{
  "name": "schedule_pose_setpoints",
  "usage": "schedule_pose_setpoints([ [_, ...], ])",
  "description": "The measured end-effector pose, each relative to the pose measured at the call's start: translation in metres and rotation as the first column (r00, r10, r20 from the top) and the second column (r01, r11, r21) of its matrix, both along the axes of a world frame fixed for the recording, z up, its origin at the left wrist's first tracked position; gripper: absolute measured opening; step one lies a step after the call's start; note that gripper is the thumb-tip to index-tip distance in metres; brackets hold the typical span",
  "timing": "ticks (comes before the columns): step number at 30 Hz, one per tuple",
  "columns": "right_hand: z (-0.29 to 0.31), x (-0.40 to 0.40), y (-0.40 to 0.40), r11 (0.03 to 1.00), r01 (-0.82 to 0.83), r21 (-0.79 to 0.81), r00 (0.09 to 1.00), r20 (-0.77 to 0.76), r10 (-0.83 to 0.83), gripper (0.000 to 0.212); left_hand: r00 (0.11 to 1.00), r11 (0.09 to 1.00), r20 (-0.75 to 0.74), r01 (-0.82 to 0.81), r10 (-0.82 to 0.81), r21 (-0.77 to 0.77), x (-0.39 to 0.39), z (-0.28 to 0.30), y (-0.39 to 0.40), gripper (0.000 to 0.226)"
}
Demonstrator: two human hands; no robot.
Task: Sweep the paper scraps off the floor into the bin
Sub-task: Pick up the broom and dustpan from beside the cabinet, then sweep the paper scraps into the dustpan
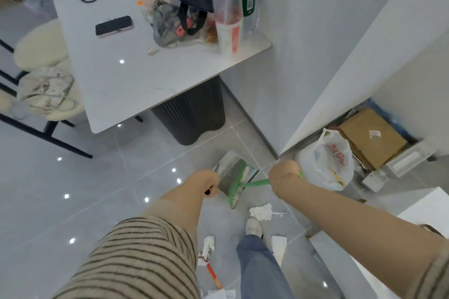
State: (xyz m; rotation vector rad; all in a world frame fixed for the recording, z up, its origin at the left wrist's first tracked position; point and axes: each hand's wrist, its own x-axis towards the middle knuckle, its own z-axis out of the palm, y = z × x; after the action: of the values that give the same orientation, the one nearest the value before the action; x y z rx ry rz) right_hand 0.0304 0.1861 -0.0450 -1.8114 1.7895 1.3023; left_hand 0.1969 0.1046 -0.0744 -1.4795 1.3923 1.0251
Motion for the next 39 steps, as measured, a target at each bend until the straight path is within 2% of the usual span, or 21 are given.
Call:
schedule_pose_setpoints([
  [1, 0.004, 0.007, 0.009, 1.0, 0.015, -0.01, 1.0, -0.005, -0.015, 0.032, 0.99, 0.992, -0.062, -0.129, 0.129, 0.01, 0.012, -0.002, 0.011, 0.037],
  [2, 0.006, 0.016, 0.021, 0.999, 0.029, -0.023, 1.0, -0.012, -0.029, 0.032, 0.941, 0.949, -0.128, -0.31, 0.314, 0.051, 0.025, -0.001, 0.025, 0.031],
  [3, 0.01, 0.027, 0.039, 0.998, 0.043, -0.038, 0.999, -0.024, -0.044, 0.032, 0.829, 0.85, -0.195, -0.52, 0.525, 0.078, 0.039, 0.002, 0.04, 0.03],
  [4, 0.013, 0.036, 0.054, 0.997, 0.059, -0.054, 0.998, -0.035, -0.061, 0.033, 0.716, 0.751, -0.246, -0.655, 0.653, 0.085, 0.049, 0.0, 0.057, 0.031],
  [5, 0.017, 0.048, 0.076, 0.994, 0.083, -0.07, 0.995, -0.04, -0.086, 0.032, 0.61, 0.661, -0.291, -0.74, 0.737, 0.125, 0.064, 0.005, 0.08, 0.033],
  [7, 0.019, 0.068, 0.115, 0.988, 0.131, -0.086, 0.99, -0.046, -0.135, 0.032, 0.51, 0.587, -0.341, -0.79, 0.79, 0.178, 0.086, 0.011, 0.118, 0.035],
  [10, 0.025, 0.101, 0.176, 0.965, 0.243, -0.097, 0.969, -0.015, -0.245, 0.031, 0.307, 0.421, -0.388, -0.87, 0.869, 0.256, 0.125, 0.021, 0.169, 0.04],
  [13, 0.037, 0.124, 0.226, 0.931, 0.349, -0.104, 0.937, 0.014, -0.349, 0.03, 0.276, 0.407, -0.419, -0.874, 0.865, 0.264, 0.165, 0.037, 0.204, 0.039],
  [16, 0.046, 0.141, 0.264, 0.9, 0.415, -0.132, 0.909, 0.022, -0.416, 0.031, 0.165, 0.295, -0.386, -0.905, 0.907, 0.305, 0.191, 0.048, 0.228, 0.036],
  [21, 0.054, 0.148, 0.305, 0.857, 0.5, -0.122, 0.866, 0.061, -0.497, 0.03, 0.133, 0.262, -0.378, -0.913, 0.916, 0.314, 0.214, 0.063, 0.254, 0.036],
  [23, 0.052, 0.143, 0.316, 0.819, 0.561, -0.124, 0.828, 0.097, -0.553, 0.03, 0.073, 0.204, -0.368, -0.921, 0.927, 0.332, 0.218, 0.061, 0.261, 0.034],
  [27, 0.036, 0.131, 0.329, 0.72, 0.692, -0.045, 0.713, 0.198, -0.673, 0.036, -0.067, 0.065, -0.335, -0.928, 0.94, 0.367, 0.218, 0.059, 0.278, 0.032],
  [30, 0.017, 0.13, 0.332, 0.65, 0.76, 0.004, 0.623, 0.281, -0.73, 0.014, -0.134, 0.0, -0.324, -0.925, 0.936, 0.381, 0.206, 0.057, 0.289, 0.034],
  [33, -0.007, 0.126, 0.33, 0.514, 0.857, 0.043, 0.468, 0.354, -0.81, 0.013, -0.213, -0.068, -0.328, -0.913, 0.92, 0.403, 0.19, 0.051, 0.298, 0.036],
  [35, -0.027, 0.117, 0.329, 0.435, 0.897, 0.075, 0.369, 0.414, -0.832, 0.016, -0.248, -0.095, -0.331, -0.905, 0.911, 0.415, 0.181, 0.044, 0.304, 0.036],
  [39, -0.068, 0.086, 0.336, 0.376, 0.917, 0.134, 0.276, 0.468, -0.84, 0.03, -0.237, -0.083, -0.361, -0.916, 0.902, 0.392, 0.164, 0.031, 0.319, 0.037],
])
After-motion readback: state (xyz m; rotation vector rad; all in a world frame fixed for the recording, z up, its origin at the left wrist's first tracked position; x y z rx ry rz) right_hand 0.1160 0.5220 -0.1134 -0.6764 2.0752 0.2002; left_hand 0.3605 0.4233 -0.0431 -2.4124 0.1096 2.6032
